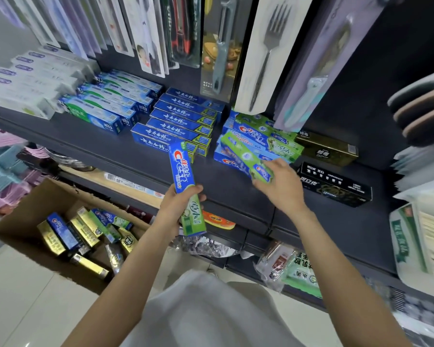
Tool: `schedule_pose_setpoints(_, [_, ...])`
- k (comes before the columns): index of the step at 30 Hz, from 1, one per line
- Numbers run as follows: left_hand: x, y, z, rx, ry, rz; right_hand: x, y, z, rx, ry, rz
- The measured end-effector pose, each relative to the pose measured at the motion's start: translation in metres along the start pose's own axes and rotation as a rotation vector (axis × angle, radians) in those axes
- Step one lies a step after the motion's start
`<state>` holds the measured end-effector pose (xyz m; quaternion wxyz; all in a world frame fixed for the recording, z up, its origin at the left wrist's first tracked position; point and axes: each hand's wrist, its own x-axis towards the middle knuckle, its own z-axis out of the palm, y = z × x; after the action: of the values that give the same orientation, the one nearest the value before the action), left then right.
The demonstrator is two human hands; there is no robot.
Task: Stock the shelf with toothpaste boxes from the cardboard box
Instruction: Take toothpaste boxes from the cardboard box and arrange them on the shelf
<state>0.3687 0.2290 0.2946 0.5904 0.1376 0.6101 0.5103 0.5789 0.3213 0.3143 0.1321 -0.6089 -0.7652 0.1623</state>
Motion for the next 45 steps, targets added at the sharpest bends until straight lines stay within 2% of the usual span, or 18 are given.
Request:
schedule_pose_setpoints(3, [0.001, 0.000, -0.003, -0.012, 0.009, 0.001, 0.032, 0.013, 0.003, -0.099, 0.168, -0.079])
schedule_pose_setpoints(7, [0.000, 0.002, -0.004, -0.023, 0.006, 0.014, 0.059, 0.032, 0.017, -0.187, 0.167, -0.097])
schedule_pose_setpoints(13, [0.006, 0.008, -0.007, -0.180, 0.012, -0.021, 0.061, 0.037, 0.029, -0.346, 0.392, -0.114])
schedule_pose_setpoints(15, [0.006, 0.008, -0.006, -0.174, -0.011, 0.007, 0.056, 0.034, 0.029, -0.356, 0.345, -0.098])
schedule_pose_setpoints(18, [0.007, 0.004, -0.003, -0.156, -0.041, 0.049, 0.032, 0.015, 0.025, -0.244, 0.297, -0.058])
schedule_pose_setpoints(20, [0.009, 0.004, 0.001, -0.166, -0.068, 0.056, 0.002, -0.007, 0.028, -0.068, 0.311, -0.119])
schedule_pose_setpoints(21, [0.009, 0.005, 0.004, -0.177, -0.086, 0.059, -0.014, -0.020, 0.030, 0.074, 0.266, -0.161])
schedule_pose_setpoints(24, [0.009, 0.006, 0.014, -0.219, -0.158, 0.076, -0.051, -0.048, 0.037, 0.490, -0.046, -0.140])
schedule_pose_setpoints(26, [0.008, 0.005, 0.018, -0.243, -0.203, 0.096, -0.062, -0.055, 0.039, 0.608, -0.159, -0.045])
schedule_pose_setpoints(29, [0.008, 0.004, 0.022, -0.285, -0.264, 0.116, -0.067, -0.054, 0.040, 0.680, -0.148, 0.025])
schedule_pose_setpoints(32, [0.008, 0.005, 0.024, -0.322, -0.324, 0.123, -0.068, -0.051, 0.041, 0.690, -0.038, 0.021])
schedule_pose_setpoints(36, [0.009, 0.005, 0.024, -0.201, -0.315, 0.153, -0.066, -0.045, 0.042, 0.678, 0.092, 0.020])
schedule_pose_setpoints(39, [0.011, 0.003, 0.022, -0.171, -0.286, 0.149, -0.063, -0.039, 0.040, 0.670, 0.076, -0.007])
schedule_pose_setpoints(43, [0.019, -0.004, 0.021, -0.185, -0.281, 0.127, -0.057, -0.031, 0.029, 0.743, -0.036, 0.024])
schedule_pose_setpoints(45, [0.025, -0.007, 0.029, -0.147, -0.306, 0.117, -0.051, -0.019, 0.026, 0.706, -0.013, 0.051])
